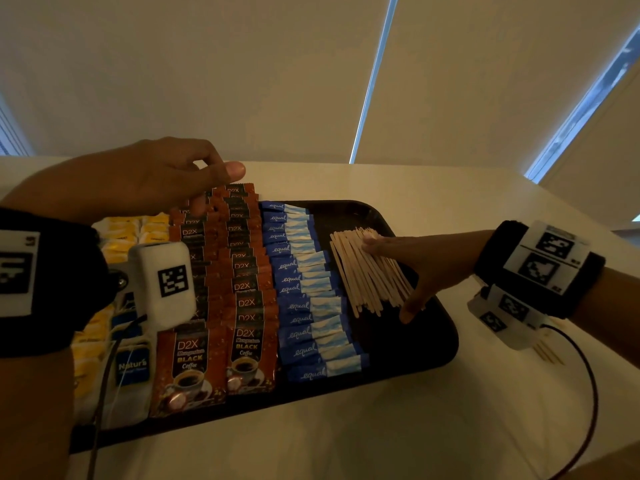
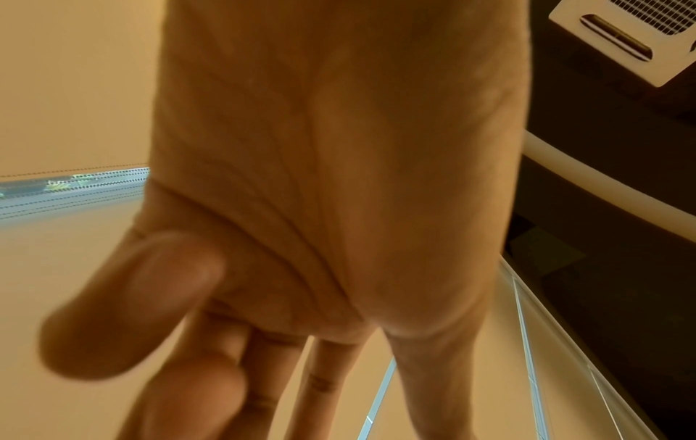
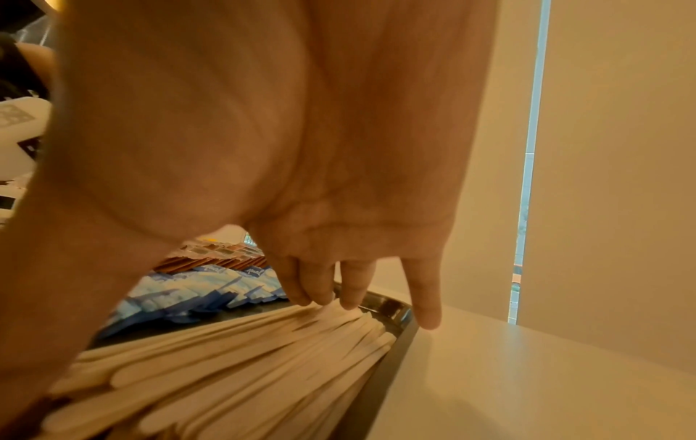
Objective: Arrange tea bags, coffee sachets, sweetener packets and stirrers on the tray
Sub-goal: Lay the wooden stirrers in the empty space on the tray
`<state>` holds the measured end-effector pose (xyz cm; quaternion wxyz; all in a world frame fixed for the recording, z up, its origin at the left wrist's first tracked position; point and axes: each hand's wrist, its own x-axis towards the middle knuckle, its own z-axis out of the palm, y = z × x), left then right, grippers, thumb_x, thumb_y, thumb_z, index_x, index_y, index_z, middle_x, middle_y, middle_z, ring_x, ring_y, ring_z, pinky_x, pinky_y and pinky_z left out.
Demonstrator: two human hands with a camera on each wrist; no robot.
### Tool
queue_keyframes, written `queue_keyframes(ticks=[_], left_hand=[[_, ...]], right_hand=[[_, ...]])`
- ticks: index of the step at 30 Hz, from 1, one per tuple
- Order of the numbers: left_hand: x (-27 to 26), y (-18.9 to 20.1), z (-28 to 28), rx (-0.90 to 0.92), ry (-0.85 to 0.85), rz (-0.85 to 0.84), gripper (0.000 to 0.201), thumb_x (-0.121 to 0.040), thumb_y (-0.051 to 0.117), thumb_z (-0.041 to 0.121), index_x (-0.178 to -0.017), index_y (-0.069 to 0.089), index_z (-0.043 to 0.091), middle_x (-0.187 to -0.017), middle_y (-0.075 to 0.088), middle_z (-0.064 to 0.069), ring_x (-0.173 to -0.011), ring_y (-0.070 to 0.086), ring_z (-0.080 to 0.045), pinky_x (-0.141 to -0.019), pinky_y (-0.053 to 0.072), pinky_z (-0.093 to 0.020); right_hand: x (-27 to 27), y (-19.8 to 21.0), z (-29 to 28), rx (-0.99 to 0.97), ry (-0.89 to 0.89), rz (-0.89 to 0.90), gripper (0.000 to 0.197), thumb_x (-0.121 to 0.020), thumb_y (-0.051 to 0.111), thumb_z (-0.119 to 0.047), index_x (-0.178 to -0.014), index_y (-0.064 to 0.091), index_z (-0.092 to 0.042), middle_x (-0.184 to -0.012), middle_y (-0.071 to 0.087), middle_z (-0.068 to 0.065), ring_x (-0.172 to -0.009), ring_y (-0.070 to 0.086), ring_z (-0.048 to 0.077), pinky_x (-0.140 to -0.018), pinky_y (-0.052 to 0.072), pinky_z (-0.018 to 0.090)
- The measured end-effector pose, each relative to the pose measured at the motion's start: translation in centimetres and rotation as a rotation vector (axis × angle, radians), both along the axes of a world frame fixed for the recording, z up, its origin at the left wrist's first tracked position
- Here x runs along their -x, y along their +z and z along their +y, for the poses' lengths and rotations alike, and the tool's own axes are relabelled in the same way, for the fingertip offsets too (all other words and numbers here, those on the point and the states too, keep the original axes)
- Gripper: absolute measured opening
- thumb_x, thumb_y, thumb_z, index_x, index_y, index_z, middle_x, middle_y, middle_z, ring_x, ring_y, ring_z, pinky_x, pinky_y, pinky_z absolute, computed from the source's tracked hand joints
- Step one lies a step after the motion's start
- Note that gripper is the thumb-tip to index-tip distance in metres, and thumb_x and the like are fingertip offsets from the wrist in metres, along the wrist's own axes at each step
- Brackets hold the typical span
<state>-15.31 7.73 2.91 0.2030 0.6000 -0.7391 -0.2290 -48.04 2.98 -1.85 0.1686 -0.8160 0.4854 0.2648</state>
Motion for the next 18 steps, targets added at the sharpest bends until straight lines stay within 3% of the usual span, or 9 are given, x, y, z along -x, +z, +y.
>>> queue_keyframes(ticks=[11,18], left_hand=[[0.0,0.0,0.0,-0.001,-0.017,0.006,0.103,-0.028,0.031,0.103,-0.096,0.057,0.03,-0.061,0.068,0.003,-0.038,0.052,-0.002,-0.046,0.036,-0.025],[0.0,-0.1,-0.2,-0.004,-0.013,-0.001,0.104,-0.026,0.031,0.104,-0.094,0.056,0.03,-0.062,0.068,0.002,-0.038,0.051,-0.003,-0.046,0.037,-0.025]], right_hand=[[-0.5,0.0,0.1,0.024,0.001,-0.035,0.109,-0.078,0.069,-0.048,-0.15,-0.009,-0.026,-0.158,-0.005,-0.005,-0.144,0.009,0.015,-0.113,0.014,0.027],[-1.3,-0.8,1.1,0.091,0.108,0.015,0.128,-0.067,0.072,-0.06,-0.147,-0.021,-0.022,-0.156,-0.022,-0.004,-0.144,-0.011,0.014,-0.115,0.001,0.03]])
